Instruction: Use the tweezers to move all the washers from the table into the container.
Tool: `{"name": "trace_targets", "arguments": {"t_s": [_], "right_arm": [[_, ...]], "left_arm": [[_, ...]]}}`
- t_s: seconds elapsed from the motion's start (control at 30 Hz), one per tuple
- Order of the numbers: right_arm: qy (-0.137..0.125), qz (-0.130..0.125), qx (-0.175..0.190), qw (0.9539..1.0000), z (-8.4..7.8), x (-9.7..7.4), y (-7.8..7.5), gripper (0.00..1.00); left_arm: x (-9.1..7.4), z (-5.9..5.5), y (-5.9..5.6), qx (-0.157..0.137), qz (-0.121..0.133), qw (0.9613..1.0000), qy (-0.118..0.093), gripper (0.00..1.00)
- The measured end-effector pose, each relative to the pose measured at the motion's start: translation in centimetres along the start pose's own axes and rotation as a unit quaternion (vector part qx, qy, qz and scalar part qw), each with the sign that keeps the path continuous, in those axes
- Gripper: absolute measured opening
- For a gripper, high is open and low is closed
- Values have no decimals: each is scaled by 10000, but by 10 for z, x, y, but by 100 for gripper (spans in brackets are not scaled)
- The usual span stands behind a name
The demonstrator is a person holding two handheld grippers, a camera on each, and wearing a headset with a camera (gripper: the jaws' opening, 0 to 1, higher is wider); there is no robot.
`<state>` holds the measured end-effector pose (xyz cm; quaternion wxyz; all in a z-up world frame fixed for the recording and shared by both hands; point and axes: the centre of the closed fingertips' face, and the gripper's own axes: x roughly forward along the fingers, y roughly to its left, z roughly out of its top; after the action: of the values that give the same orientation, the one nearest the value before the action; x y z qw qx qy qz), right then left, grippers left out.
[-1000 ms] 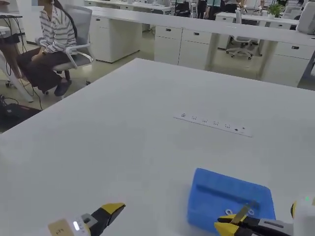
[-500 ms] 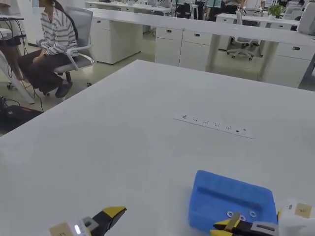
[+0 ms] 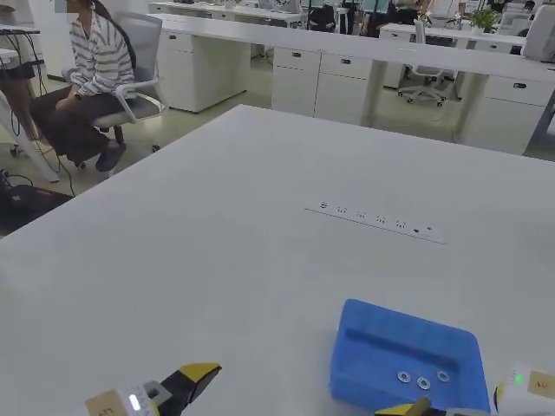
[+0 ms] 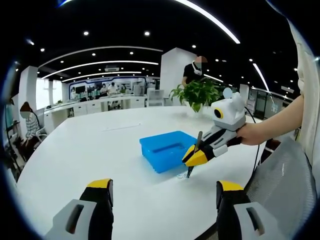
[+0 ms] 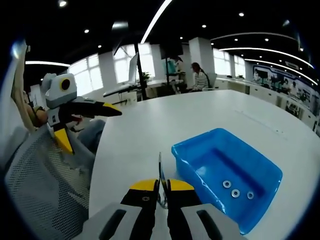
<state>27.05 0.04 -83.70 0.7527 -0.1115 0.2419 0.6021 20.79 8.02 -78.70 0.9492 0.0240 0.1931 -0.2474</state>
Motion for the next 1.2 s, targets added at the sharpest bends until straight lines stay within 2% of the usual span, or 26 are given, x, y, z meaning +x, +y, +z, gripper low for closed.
{"name": "trace_targets", "arguments": {"t_s": [0.17, 0.27, 0.3, 0.33, 0.37, 0.53, 0.63, 0.7, 0.97, 1.17, 1.2], "right_arm": [[-16, -18, 39, 10000, 0, 0, -1, 4], [-65, 7, -83, 9999, 1, 3, 4, 4], [-103, 36, -157, 9998, 2, 4, 6, 4], [-149, 50, -484, 9987, 3, 6, 8, 4], [-139, -21, -561, 9983, 3, 6, 7, 3], [-197, -101, -12, 9998, 3, 4, -1, 3], [-199, -144, 127, 9996, 5, 1, -5, 3], [-437, -153, 261, 9986, 16, -4, -5, 3], [-827, -137, 480, 9953, 52, -24, -14, 3], [-1063, -158, 647, 9921, 72, -29, -23, 3], [-1132, -174, 718, 9908, 74, -29, -29, 3]], "left_arm": [[0, -1, 0, 14, 3, 10000, 16, 86], [0, 0, 0, 11, 6, 10000, 3, 86], [0, 0, 0, 3, 1, 10000, -11, 86], [0, 1, 1, 5, 10, 10000, -16, 86], [0, 0, 1, 7, 13, 10000, -11, 86], [0, 0, 0, 3, 0, 10000, -12, 86], [0, 0, 0, 11, 0, 10000, -15, 86], [0, 1, 0, 8, -2, 10000, -22, 86], [-1, 1, -1, 9, -12, 10000, -44, 86], [-2, 2, 1, -20, 18, 10000, -81, 86], [-2, 2, 1, -20, 21, 10000, -84, 86]]}}
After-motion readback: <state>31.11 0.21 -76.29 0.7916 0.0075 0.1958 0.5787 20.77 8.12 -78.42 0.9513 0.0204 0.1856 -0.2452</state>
